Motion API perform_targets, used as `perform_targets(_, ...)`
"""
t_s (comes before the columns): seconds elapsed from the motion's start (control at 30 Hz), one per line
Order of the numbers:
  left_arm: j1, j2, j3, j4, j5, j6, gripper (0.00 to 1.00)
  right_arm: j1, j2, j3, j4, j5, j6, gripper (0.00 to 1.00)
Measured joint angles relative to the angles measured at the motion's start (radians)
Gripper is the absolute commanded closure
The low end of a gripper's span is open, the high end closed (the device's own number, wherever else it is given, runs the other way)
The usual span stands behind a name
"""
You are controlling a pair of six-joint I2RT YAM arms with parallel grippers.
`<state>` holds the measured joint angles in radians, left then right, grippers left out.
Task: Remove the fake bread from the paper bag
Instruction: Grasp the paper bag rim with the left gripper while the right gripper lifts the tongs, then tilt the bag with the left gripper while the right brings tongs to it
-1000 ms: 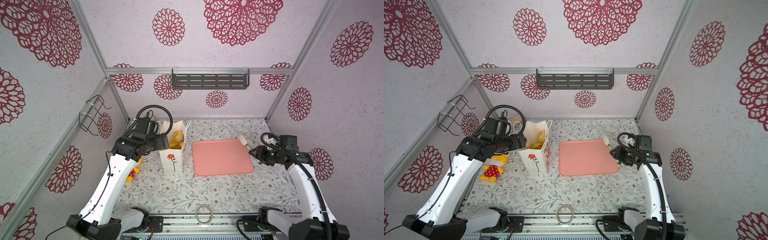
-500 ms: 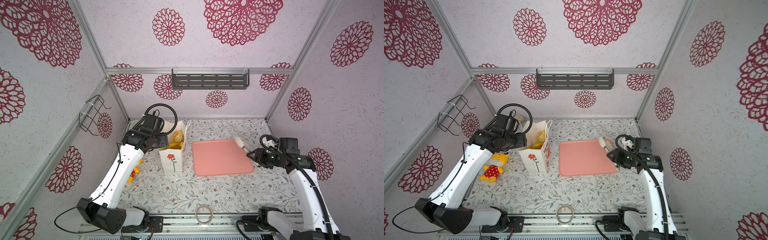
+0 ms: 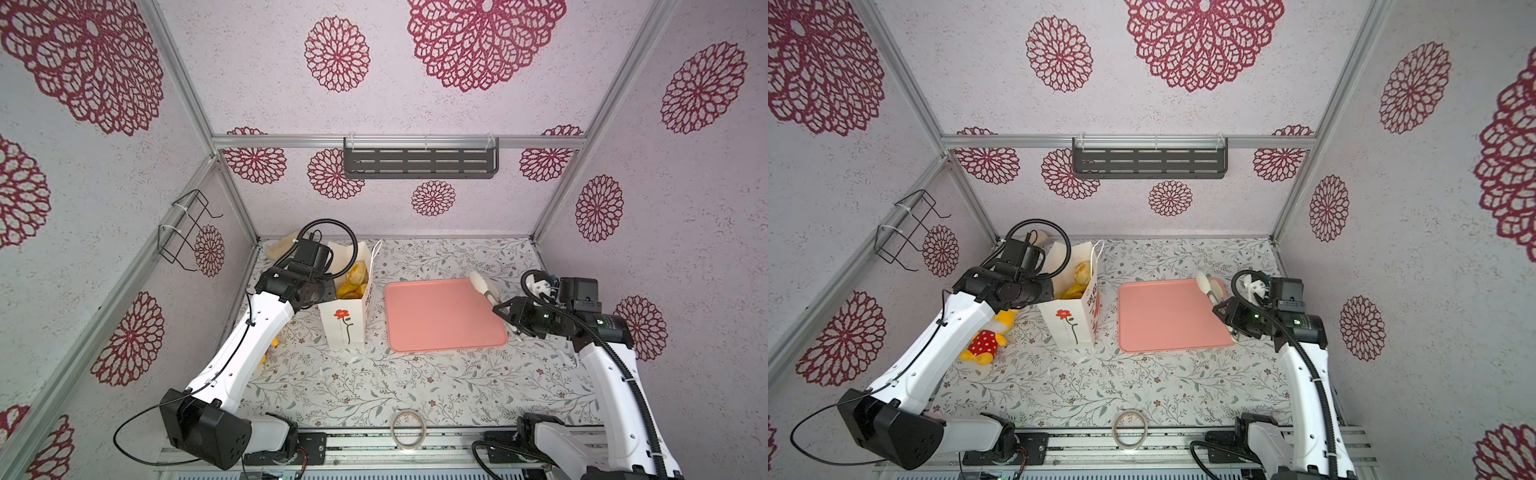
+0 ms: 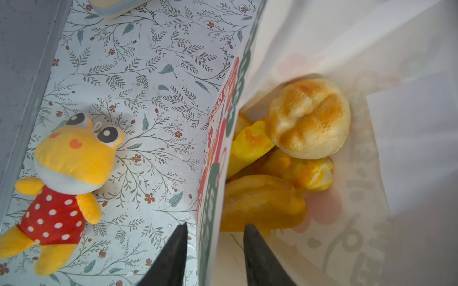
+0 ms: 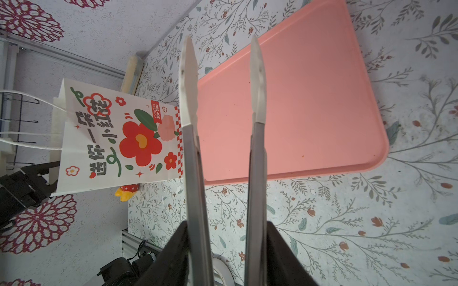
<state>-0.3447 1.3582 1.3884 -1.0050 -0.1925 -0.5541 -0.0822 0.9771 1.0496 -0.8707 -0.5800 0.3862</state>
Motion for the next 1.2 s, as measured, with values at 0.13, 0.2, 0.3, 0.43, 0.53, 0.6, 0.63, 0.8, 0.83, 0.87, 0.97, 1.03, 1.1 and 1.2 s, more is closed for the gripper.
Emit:
perform_targets(0.13,0.0,-0.019,-0.011,0.023,-0.005,-0.013,0.81,0.0,-0.009,-0.017,0.005,0.0,0.008,0.54)
perform_targets(0.2,-0.001,-0.026,-0.014,0.028,-0.014,-0.016,0.83,0.001,-0.013,-0.022,0.009,-0.001,0.011,0.54)
perform_targets(0.3,-0.001,-0.029,-0.014,0.039,-0.03,-0.013,0.86,0.002,-0.019,-0.024,0.013,-0.002,0.019,0.54)
perform_targets(0.43,-0.001,-0.026,-0.003,0.047,-0.044,0.013,1.0,0.008,-0.022,-0.024,0.013,-0.006,0.019,0.54)
perform_targets(0.53,0.0,-0.011,0.02,0.048,-0.052,0.043,1.0,0.014,-0.022,-0.023,0.012,-0.011,0.019,0.54)
perform_targets(0.6,0.0,0.001,0.035,0.051,-0.056,0.06,1.0,0.019,-0.022,-0.021,0.009,-0.012,0.019,0.55)
perform_targets(0.63,0.0,0.005,0.039,0.056,-0.057,0.068,1.0,0.023,-0.022,-0.019,0.007,-0.013,0.02,0.55)
perform_targets(0.8,0.003,0.018,0.042,0.08,-0.071,0.118,1.0,0.088,-0.016,0.051,-0.016,-0.023,0.034,0.55)
perform_targets(0.83,0.004,0.021,0.043,0.086,-0.076,0.13,1.0,0.11,-0.01,0.073,-0.019,-0.026,0.035,0.55)
perform_targets(0.87,0.005,0.025,0.048,0.091,-0.084,0.146,1.0,0.141,-0.002,0.105,-0.022,-0.027,0.037,0.55)
perform_targets(0.97,0.008,0.041,0.066,0.119,-0.11,0.201,1.0,0.22,0.031,0.197,-0.022,-0.028,0.044,0.55)
perform_targets(1.03,0.014,0.055,0.089,0.137,-0.124,0.241,1.0,0.259,0.054,0.25,-0.021,-0.029,0.052,0.55)
perform_targets(1.1,0.025,0.08,0.129,0.154,-0.137,0.286,1.0,0.285,0.077,0.296,-0.021,-0.029,0.053,0.55)
perform_targets(1.2,0.052,0.121,0.19,0.173,-0.151,0.344,1.0,0.302,0.114,0.351,-0.022,-0.027,0.053,0.55)
